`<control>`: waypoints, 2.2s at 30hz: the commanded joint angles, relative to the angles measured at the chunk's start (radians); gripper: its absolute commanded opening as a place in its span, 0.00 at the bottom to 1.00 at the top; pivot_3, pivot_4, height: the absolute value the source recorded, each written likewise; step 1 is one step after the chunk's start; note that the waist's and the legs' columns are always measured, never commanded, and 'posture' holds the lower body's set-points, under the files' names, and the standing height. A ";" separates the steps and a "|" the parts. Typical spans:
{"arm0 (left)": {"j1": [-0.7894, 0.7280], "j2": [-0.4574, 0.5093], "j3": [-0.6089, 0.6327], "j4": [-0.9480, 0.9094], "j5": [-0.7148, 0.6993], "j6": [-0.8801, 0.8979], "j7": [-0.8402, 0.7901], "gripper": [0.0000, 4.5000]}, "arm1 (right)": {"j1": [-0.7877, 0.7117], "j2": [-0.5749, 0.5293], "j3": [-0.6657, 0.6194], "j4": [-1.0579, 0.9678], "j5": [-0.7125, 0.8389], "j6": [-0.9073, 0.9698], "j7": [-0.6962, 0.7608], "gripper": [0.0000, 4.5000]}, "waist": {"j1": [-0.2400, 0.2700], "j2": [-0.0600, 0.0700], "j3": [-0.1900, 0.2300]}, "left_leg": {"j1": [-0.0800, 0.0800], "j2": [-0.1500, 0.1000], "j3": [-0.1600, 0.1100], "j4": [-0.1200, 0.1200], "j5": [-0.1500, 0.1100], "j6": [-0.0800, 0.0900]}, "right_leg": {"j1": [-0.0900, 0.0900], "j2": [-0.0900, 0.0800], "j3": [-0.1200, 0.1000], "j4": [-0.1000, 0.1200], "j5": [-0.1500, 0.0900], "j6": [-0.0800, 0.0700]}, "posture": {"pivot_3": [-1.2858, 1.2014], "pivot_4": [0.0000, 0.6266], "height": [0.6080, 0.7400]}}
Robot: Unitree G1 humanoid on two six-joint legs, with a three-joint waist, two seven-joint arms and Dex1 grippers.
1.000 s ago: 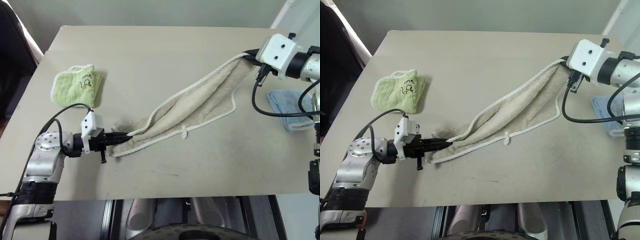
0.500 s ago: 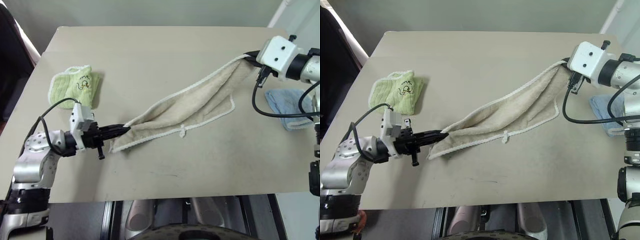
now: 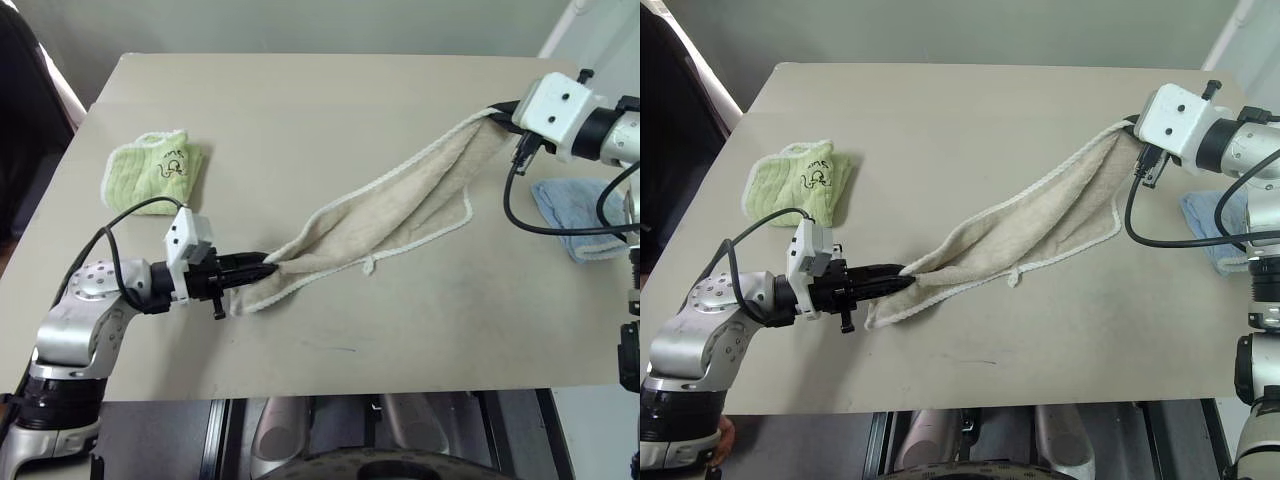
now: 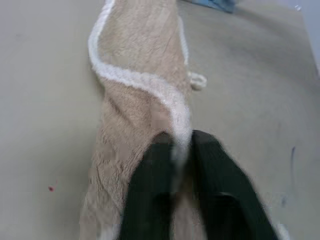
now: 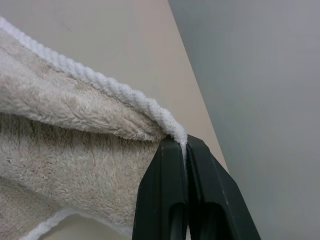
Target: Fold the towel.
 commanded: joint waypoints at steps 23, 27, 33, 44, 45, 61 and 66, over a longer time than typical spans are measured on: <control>0.033 -0.061 -0.069 0.046 0.113 -0.196 -0.026 0.60 | 0.001 -0.024 -0.026 -0.035 -0.002 -0.010 -0.021 0.00 | 0.000 0.000 0.000 | 0.000 0.000 0.000 0.000 0.000 0.000 | 0.000 0.000 0.000 0.000 0.000 0.000 | 0.52 0.24 0.68; 0.028 -0.063 -0.081 0.062 0.135 -0.209 -0.031 0.60 | 0.008 -0.030 -0.031 -0.042 0.000 -0.007 -0.023 0.00 | 0.000 0.000 0.000 | 0.000 0.000 0.000 0.000 0.000 0.000 | 0.000 0.000 0.000 0.000 0.000 0.000 | 0.52 0.24 0.68; 0.013 -0.070 -0.084 0.064 0.127 -0.189 -0.026 0.52 | 0.012 -0.036 -0.031 -0.043 0.000 -0.006 -0.025 0.00 | 0.000 0.000 0.000 | 0.000 0.000 0.000 0.000 0.000 0.000 | 0.000 0.000 0.000 0.000 0.000 0.000 | 0.52 0.24 0.68; 0.042 -0.047 -0.067 0.046 0.118 -0.181 -0.031 0.00 | 0.010 -0.034 -0.026 -0.039 -0.002 -0.009 -0.025 0.00 | 0.000 0.000 0.000 | 0.000 0.000 0.000 0.000 0.000 0.000 | 0.000 0.000 0.000 0.000 0.000 0.000 | 0.52 0.24 0.68; 0.044 -0.050 -0.064 0.046 0.113 -0.180 -0.029 0.00 | 0.011 -0.034 -0.025 -0.040 -0.002 -0.009 -0.025 0.00 | 0.000 0.000 0.000 | 0.000 0.000 0.000 0.000 0.000 0.000 | 0.000 0.000 0.000 0.000 0.000 0.000 | 0.52 0.24 0.68; 0.031 -0.046 -0.082 0.075 0.139 -0.190 -0.013 0.55 | 0.017 -0.036 -0.024 -0.042 -0.005 -0.011 -0.029 0.00 | 0.000 0.000 0.000 | 0.000 0.000 0.000 0.000 0.000 0.000 | 0.000 0.000 0.000 0.000 0.000 0.000 | 0.52 0.24 0.68; 0.036 -0.058 -0.092 0.082 0.171 -0.225 -0.009 0.86 | 0.028 -0.039 -0.025 -0.045 -0.010 -0.014 -0.034 0.00 | 0.000 0.000 0.000 | 0.000 0.000 0.000 0.000 0.000 0.000 | 0.000 0.000 0.000 0.000 0.000 0.000 | 0.52 0.24 0.68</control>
